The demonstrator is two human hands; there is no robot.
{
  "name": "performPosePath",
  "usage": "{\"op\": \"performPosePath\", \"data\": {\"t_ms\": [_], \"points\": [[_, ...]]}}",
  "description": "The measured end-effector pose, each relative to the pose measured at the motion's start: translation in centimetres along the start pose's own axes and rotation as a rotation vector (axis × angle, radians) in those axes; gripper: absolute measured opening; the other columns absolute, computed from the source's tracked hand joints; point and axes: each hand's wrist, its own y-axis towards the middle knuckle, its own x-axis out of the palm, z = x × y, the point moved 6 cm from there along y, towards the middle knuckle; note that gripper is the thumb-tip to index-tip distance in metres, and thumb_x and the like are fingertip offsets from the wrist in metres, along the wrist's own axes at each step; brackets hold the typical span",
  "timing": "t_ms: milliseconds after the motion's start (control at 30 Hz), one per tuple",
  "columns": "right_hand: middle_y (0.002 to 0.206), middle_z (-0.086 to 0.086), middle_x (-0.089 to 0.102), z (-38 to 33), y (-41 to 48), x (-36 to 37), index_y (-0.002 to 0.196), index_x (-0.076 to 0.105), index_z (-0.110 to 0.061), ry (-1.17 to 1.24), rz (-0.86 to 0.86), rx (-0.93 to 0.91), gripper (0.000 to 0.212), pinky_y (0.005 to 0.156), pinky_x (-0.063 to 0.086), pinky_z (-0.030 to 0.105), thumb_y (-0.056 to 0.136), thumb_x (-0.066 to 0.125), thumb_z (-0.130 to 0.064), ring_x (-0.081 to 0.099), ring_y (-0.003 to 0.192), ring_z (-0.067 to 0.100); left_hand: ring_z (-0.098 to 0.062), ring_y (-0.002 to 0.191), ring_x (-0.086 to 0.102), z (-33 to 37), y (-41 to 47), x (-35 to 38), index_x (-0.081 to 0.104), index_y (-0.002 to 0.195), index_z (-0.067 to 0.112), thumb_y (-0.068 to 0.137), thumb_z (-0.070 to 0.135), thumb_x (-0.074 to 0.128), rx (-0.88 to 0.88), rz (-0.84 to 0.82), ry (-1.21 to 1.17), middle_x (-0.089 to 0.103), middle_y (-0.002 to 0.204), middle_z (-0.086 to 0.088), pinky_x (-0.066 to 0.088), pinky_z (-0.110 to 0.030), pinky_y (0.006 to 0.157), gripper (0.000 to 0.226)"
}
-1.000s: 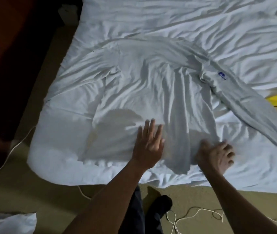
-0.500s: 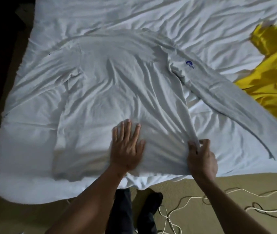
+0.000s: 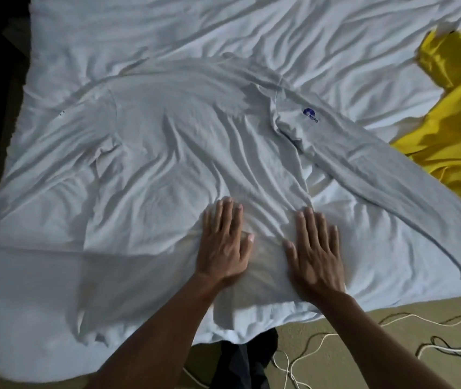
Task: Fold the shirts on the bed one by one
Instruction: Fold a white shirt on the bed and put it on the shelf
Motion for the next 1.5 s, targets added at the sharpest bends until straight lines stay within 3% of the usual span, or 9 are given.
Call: {"op": "performPosePath", "data": {"t_ms": [133,333,567,833,1000,1100,1200,1333,1500], "points": [[0.157,0.012,0.044,0.7,1.8,-3.4,0.155,0.041,-0.011,0.084,0.166,0.091,0.065,0.121,0.023,0.055,0.105,0.027,-0.05,0.039,0.143,0.034,-0.043,0.119,0.058,0.3,1.7,-2.5,0.068,0.126,0.009,0.1,0.036,0.053,-0.042,0.198,-0.087,0.063,0.13,-0.019,0.043,-0.056,0.103,0.04],[0.131,0.007,0.058,1.2,11.4,-9.3,0.13,0.061,-0.017,0.16,0.305,0.16,0.045,0.099,0.041,0.05,0.103,0.039,-0.045,0.05,0.117,0.035,-0.034,0.077,0.055,3.2,11.5,-7.1,0.056,0.079,0.013,0.096,0.021,0.055,-0.041,0.313,-0.305,0.055,0.081,-0.01,0.046,-0.044,0.067,0.019],[0.135,0.012,0.06,2.8,25.6,-11.8,0.127,0.065,-0.011,0.324,0.24,0.155,0.031,0.106,0.039,0.049,0.104,0.05,-0.025,0.048,0.125,0.037,-0.033,0.109,0.064,5.8,21.6,-4.3,0.061,0.112,0.01,0.092,0.044,0.062,-0.39,-0.14,-0.425,0.067,0.113,-0.011,0.052,-0.041,0.092,0.039],[0.14,0.012,0.056,0.9,38.4,-11.0,0.137,0.053,-0.017,0.42,-0.053,0.309,0.051,0.111,0.023,0.053,0.102,0.04,-0.051,0.044,0.133,0.034,-0.035,0.119,0.063,5.6,24.8,-2.5,0.047,0.143,0.01,0.084,0.048,0.068,-0.59,-0.144,-0.426,0.067,0.124,-0.014,0.048,-0.041,0.101,0.073],[0.102,0.007,0.066,0.0,42.6,-9.8,0.1,0.061,-0.024,0.44,-0.069,0.253,0.016,0.105,0.033,0.045,0.096,0.053,-0.038,0.06,0.114,0.033,-0.04,0.106,0.066,5.5,25.8,-1.7,0.058,0.122,0.001,0.073,0.036,0.042,-0.571,-0.16,-0.433,0.07,0.111,-0.02,0.049,-0.043,0.096,0.062],[0.113,0.01,0.07,1.5,44.7,-10.9,0.105,0.066,-0.02,0.543,0.029,0.337,0.022,0.094,0.047,0.039,0.096,0.054,-0.036,0.063,0.111,0.035,-0.04,0.083,0.069,5.1,25.6,-0.9,0.065,0.1,0.002,0.078,0.028,0.065,-0.557,-0.097,-0.386,0.071,0.089,-0.019,0.055,-0.042,0.076,0.034],[0.115,0.012,0.07,1.6,45.6,-10.9,0.11,0.067,-0.018,0.502,0.01,0.313,0.029,0.095,0.048,0.041,0.096,0.053,-0.039,0.062,0.112,0.037,-0.035,0.06,0.067,5.3,25.8,-0.8,0.064,0.085,0.004,0.074,0.028,0.056,-0.534,-0.08,-0.328,0.067,0.069,-0.014,0.052,-0.036,0.053,0.027],[0.117,0.012,0.07,1.0,45.0,-10.2,0.115,0.069,-0.015,0.451,-0.049,0.275,0.038,0.103,0.042,0.044,0.094,0.056,-0.044,0.06,0.117,0.037,-0.031,0.064,0.068,5.5,26.1,-1.4,0.06,0.095,0.008,0.078,0.026,0.055,-0.462,-0.032,-0.277,0.067,0.077,-0.01,0.052,-0.035,0.052,0.025],[0.098,0.012,0.069,1.0,45.1,-10.3,0.099,0.07,-0.013,0.453,-0.029,0.251,0.026,0.09,0.036,0.039,0.093,0.059,-0.036,0.06,0.108,0.037,-0.025,0.048,0.064,5.2,26.9,-2.2,0.065,0.079,0.011,0.073,0.019,0.064,-0.402,-0.055,-0.247,0.063,0.064,-0.005,0.046,-0.029,0.04,0.01]]}}
